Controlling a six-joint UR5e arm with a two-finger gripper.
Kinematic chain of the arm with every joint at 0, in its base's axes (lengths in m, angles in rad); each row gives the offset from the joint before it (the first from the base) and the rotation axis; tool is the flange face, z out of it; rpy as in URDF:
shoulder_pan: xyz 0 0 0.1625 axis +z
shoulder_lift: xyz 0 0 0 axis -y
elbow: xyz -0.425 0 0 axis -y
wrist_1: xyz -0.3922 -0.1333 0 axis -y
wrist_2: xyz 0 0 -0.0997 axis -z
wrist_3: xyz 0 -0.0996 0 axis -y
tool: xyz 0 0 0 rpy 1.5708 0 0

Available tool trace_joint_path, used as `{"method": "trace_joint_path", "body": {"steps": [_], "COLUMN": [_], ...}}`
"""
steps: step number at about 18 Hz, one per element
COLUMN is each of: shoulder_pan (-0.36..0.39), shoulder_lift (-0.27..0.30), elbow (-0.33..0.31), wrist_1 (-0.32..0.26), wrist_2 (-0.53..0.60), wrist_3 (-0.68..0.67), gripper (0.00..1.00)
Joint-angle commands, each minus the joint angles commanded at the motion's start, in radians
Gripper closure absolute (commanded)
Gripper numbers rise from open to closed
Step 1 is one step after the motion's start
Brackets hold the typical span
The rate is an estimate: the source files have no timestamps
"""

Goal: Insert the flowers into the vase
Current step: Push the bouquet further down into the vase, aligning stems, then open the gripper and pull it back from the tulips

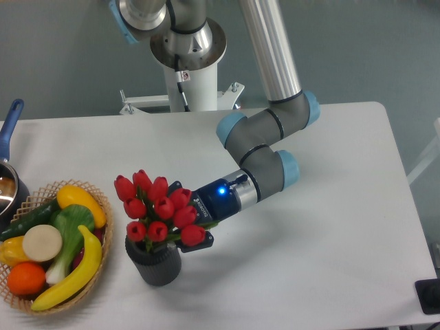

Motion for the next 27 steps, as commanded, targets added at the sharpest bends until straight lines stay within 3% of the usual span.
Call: {"method": "trace_joint_path", "body": {"steps": [3,5,10,17,27], "shoulder_pan": [-0.002,-0.002,0.0,0.005,0.072], "shoulder_lift": [0.002,0.003,0.008,0.029,0.19], "elbow": [-0.002,0.0,-0.002,-0.008,0.005], "wrist_1": [0.0,0.0,0.0,0.0,-0.002], "wrist_2": [0.014,0.031,0.031,0.084,0.366], "wrist_3": [0.0,0.0,0.0,0.0,-0.006], "gripper": [0.3,0.18,0.0,0.0,0.0]}}
